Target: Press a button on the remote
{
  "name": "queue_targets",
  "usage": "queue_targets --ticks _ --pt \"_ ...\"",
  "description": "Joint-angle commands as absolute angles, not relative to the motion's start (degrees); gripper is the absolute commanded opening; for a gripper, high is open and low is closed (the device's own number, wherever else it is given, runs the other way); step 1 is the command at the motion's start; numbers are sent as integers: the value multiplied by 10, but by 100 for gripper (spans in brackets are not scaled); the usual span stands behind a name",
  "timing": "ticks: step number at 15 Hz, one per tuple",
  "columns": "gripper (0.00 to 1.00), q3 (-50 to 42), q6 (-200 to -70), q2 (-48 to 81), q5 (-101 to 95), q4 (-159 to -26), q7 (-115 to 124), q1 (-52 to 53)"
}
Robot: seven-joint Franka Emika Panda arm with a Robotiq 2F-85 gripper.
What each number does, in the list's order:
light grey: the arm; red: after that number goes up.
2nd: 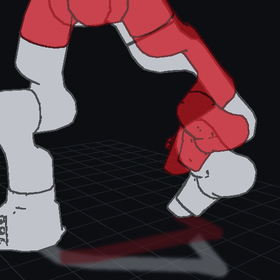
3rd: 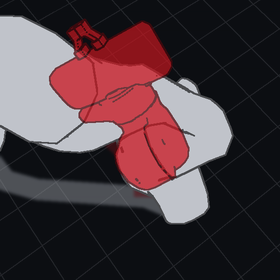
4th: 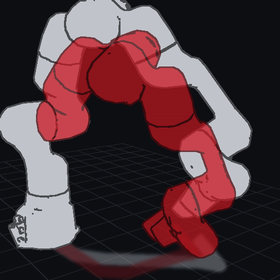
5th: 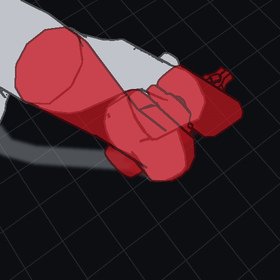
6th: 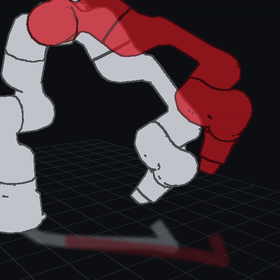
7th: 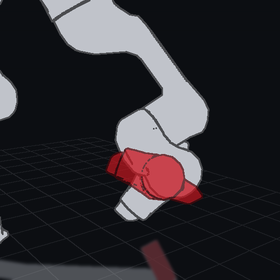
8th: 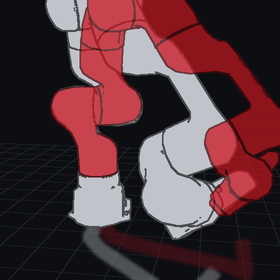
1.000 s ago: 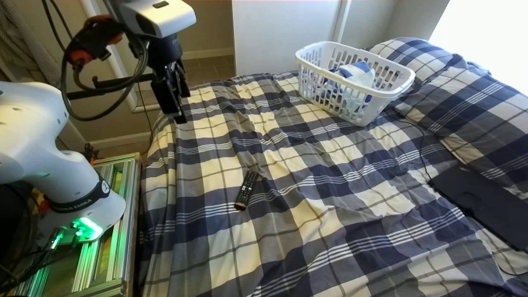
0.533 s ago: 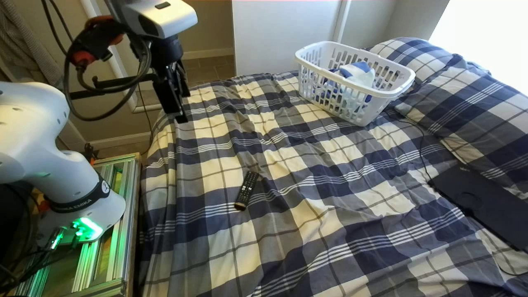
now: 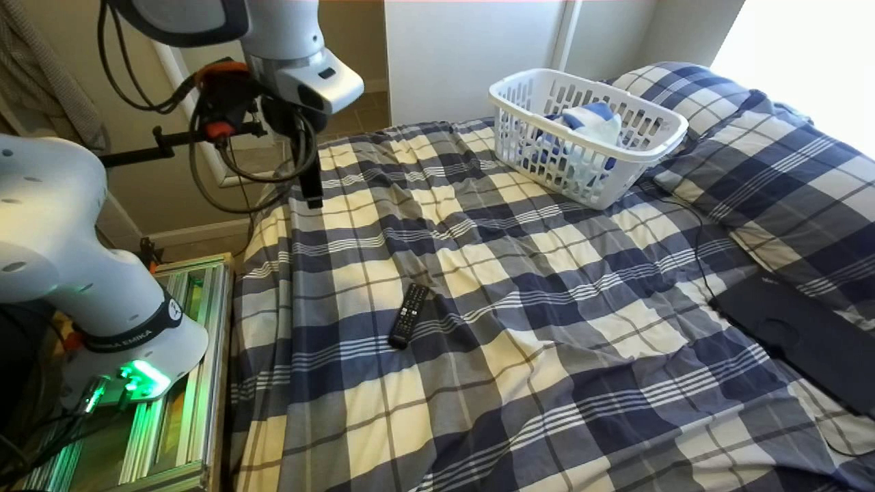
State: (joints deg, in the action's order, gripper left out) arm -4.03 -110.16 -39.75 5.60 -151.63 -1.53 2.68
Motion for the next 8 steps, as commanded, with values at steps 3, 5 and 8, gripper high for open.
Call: queue_targets --ticks 3,5,8 --pt "69 -21 -1192 -282 81 -1521 -27 40" --pt "61 -17 -1224 -240 85 -1517 -25 43" --pt "39 -9 -1267 -177 97 -1507 -23 50"
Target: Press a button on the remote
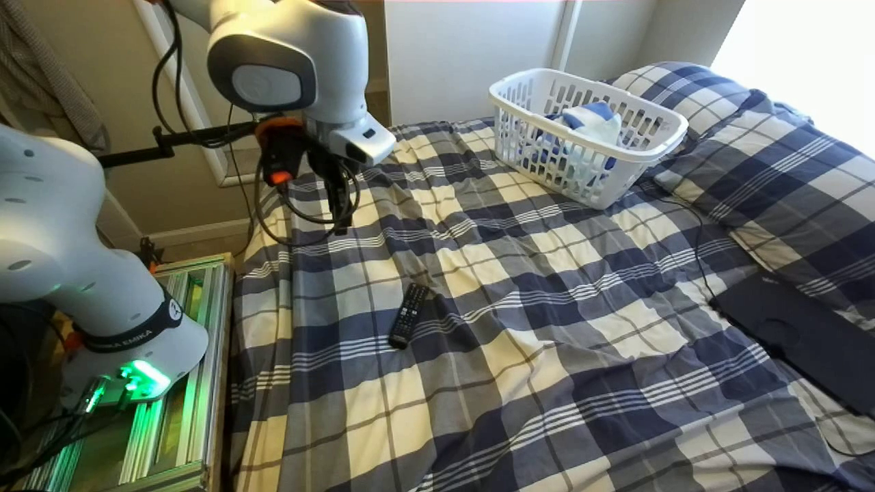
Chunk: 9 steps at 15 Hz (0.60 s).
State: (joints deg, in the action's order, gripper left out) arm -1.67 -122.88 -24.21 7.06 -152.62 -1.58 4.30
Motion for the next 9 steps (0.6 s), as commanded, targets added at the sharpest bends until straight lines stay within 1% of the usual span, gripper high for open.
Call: queue_targets --ticks 1,5,6,7,9 --pt "33 -3 -1295 -156 98 -1506 -17 50" --pt "5 5 -1381 -70 119 -1486 -19 53" --pt "1 5 -1391 -49 130 -1476 -24 54" --pt "0 7 -1406 -25 137 -1469 -22 53" --pt "0 11 -1414 21 151 -1448 -24 50"
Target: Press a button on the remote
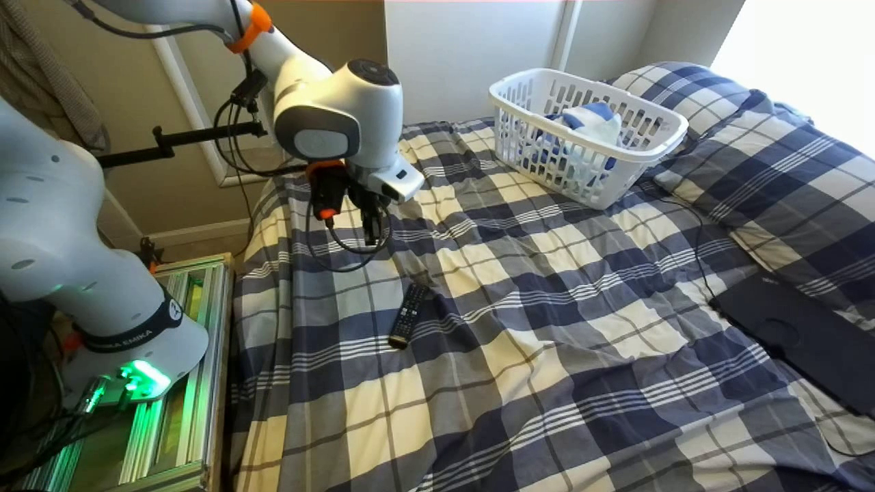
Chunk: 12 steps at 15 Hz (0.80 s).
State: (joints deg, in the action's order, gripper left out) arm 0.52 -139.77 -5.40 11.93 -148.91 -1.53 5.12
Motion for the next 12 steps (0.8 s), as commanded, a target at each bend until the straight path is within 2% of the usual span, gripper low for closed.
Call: queue_targets --ticks 1,5,8,12 --pt "0 12 -1410 42 160 -1435 -29 47" --pt "0 25 -1402 120 213 -1390 -54 33" --pt "0 24 -1418 170 169 -1359 -21 34" --pt "1 31 -1418 161 172 -1371 -27 27"
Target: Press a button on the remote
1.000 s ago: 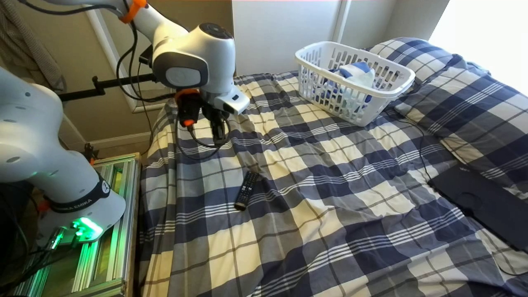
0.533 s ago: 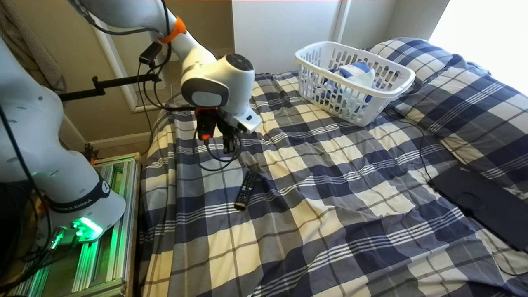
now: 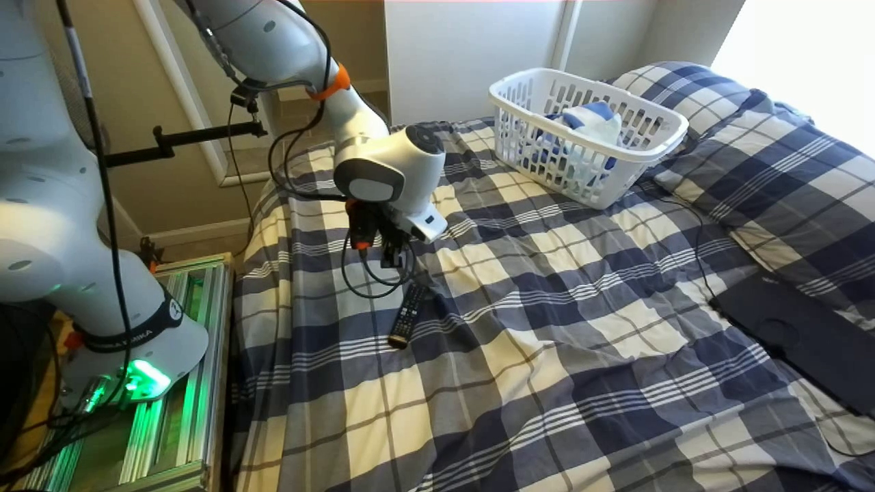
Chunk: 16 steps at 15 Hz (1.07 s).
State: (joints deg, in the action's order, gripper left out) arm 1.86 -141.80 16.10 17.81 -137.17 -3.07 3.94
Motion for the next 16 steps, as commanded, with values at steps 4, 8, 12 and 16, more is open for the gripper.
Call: queue_targets --ticks 4,8,12,16 --pt "1 32 -1418 158 173 -1371 -27 27" --pt "0 33 -1412 180 183 -1350 -27 20" --pt "0 28 -1403 227 176 -1307 -18 10" --pt "0 32 -1403 268 178 -1268 -8 4"
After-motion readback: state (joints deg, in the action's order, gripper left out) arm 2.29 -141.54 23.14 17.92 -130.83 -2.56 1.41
